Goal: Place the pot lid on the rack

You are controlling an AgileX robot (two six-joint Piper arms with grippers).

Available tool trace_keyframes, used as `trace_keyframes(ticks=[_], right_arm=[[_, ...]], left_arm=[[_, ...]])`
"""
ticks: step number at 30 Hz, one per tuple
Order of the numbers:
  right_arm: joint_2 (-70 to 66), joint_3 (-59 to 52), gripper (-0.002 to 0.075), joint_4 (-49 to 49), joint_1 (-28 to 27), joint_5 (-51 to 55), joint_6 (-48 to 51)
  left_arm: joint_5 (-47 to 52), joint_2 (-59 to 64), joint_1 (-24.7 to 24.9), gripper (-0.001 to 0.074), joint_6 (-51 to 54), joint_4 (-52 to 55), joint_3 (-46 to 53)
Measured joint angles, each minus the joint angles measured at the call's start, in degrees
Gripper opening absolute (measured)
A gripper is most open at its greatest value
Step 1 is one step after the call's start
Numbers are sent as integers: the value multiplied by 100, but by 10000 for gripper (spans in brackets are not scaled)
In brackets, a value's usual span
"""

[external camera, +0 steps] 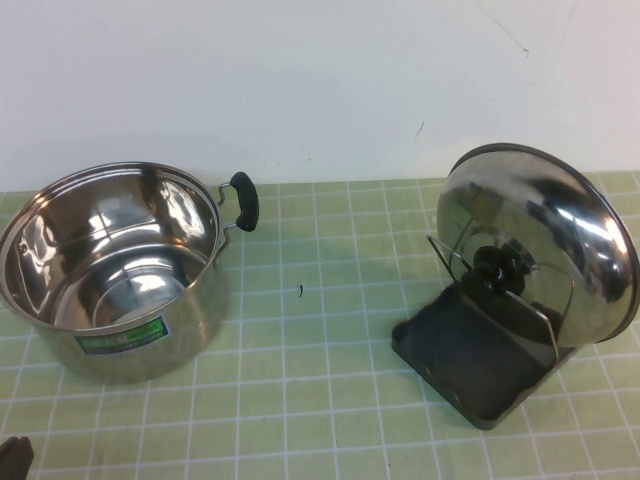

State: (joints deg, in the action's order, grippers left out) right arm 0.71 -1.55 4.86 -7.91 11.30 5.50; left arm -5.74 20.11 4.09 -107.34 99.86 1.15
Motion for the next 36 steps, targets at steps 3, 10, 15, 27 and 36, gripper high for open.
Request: trace_keyframes(ticks=[3, 10, 15, 27, 36], right_arm=[[3, 0, -1, -154, 225, 376, 74], [3, 0, -1, 213, 727, 741, -793], [12, 0, -1, 532, 853, 751, -1273], [12, 10, -1, 766, 1507, 819, -1213], [12, 11, -1, 794, 1507, 853, -1191]], left_arm=[[0, 0, 0, -2, 7, 0, 0], [-9, 0, 0, -2, 7, 0, 0], [-9, 0, 0, -2, 48, 0, 0], [-9, 0, 0, -2, 85, 0, 0], [-9, 0, 0, -2, 85, 0, 0]])
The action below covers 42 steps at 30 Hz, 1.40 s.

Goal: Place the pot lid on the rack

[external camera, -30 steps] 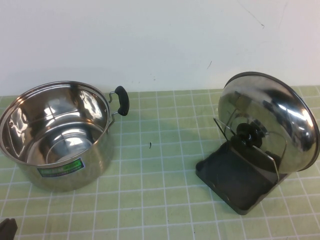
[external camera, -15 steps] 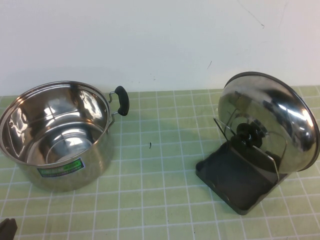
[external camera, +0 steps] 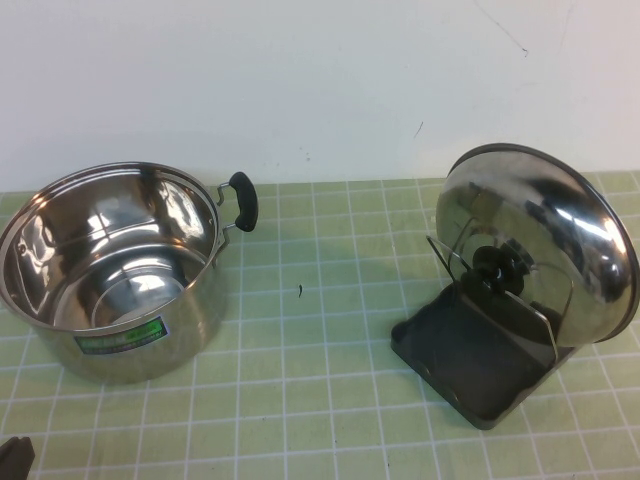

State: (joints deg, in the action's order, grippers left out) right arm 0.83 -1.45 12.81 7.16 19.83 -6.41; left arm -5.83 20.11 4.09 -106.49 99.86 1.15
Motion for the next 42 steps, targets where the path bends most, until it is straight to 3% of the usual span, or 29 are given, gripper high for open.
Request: trace_keyframes(ticks=[13, 23, 28, 31, 38, 42], right_arm=[[0, 0, -1, 13, 0, 8, 13], [0, 7, -1, 13, 0, 25, 13], [0, 7, -1, 13, 0, 35, 13], [0, 7, -1, 13, 0, 35, 13], [0, 7, -1, 13, 0, 47, 13], [0, 7, -1, 13, 0, 47, 13]], left_arm=[[0, 0, 0, -2, 11, 0, 0], [920, -300, 64, -2, 165, -39, 0], [1318, -860, 154, -2, 479, -991, 0], [1797, -1297, 154, -2, 1596, -2515, 0], [2518, -2064, 154, -2, 7070, -6918, 0], [2453, -2076, 154, -2, 9110, -8866, -12]])
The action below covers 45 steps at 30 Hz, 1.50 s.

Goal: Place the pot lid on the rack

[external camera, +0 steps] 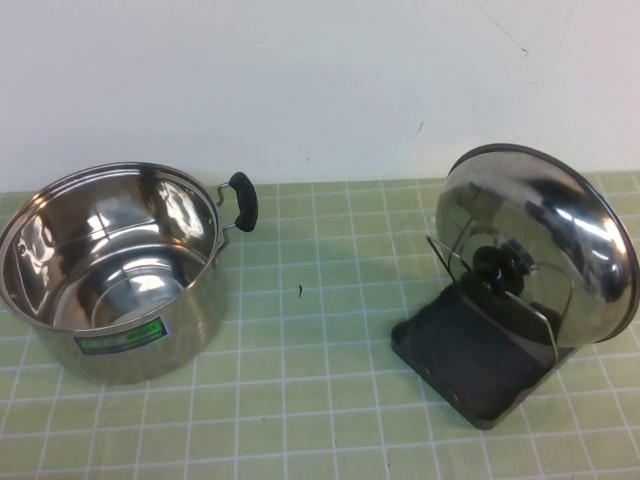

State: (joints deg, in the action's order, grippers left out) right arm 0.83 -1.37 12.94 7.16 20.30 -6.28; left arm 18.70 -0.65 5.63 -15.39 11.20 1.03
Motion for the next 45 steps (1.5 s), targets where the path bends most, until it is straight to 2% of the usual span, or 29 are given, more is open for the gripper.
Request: trace_keyframes(ticks=[5, 10, 20, 45], right_arm=[[0, 0, -1, 0, 0, 0, 0], [0, 5, -1, 0, 0, 0, 0], [0, 5, -1, 0, 0, 12, 0], [0, 5, -1, 0, 0, 25, 0]], left_arm=[[-113, -4, 0, -2, 1626, -1399, -9], [-359, -4, -26, -2, 2224, -1894, 12], [-362, -13, -857, -2, 2180, -1960, 12], [-118, -13, -891, -2, 1875, -2063, 2]])
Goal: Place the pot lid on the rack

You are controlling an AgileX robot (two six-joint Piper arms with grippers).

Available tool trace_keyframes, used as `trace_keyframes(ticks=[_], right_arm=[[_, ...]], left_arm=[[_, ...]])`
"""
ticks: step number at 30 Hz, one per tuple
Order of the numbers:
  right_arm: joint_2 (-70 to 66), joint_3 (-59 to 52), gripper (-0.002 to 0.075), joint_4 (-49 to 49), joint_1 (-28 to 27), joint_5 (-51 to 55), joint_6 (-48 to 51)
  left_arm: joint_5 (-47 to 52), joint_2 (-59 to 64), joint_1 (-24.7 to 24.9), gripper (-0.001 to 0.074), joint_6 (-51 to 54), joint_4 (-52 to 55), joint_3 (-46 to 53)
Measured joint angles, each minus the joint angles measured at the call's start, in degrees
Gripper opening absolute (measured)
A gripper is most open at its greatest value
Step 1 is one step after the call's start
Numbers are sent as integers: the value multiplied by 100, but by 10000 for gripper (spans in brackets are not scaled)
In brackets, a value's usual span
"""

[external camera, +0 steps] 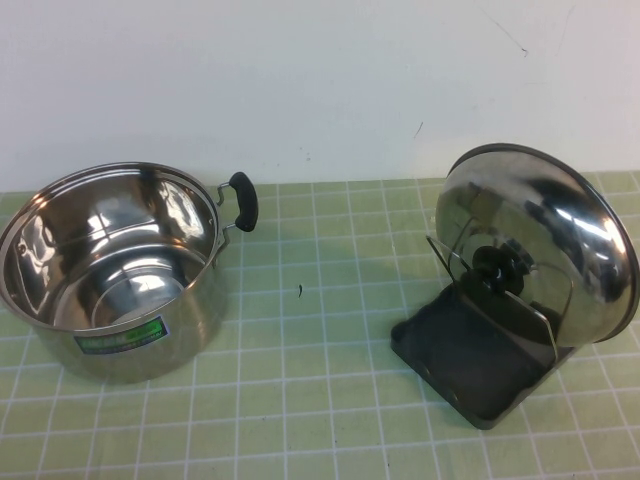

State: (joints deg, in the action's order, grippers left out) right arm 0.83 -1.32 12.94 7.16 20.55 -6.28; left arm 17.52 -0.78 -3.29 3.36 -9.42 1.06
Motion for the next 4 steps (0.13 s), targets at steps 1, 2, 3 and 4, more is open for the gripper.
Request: trace_keyframes(ticks=[1, 2, 3, 4], right_arm=[[0, 0, -1, 0, 0, 0, 0], [0, 0, -1, 0, 0, 0, 0], [0, 0, -1, 0, 0, 0, 0], [0, 0, -1, 0, 0, 0, 0]], left_arm=[[0, 0, 0, -2, 0, 0, 0], [0, 0, 0, -2, 0, 0, 0], [0, 0, 0, -2, 0, 0, 0], [0, 0, 0, -2, 0, 0, 0]])
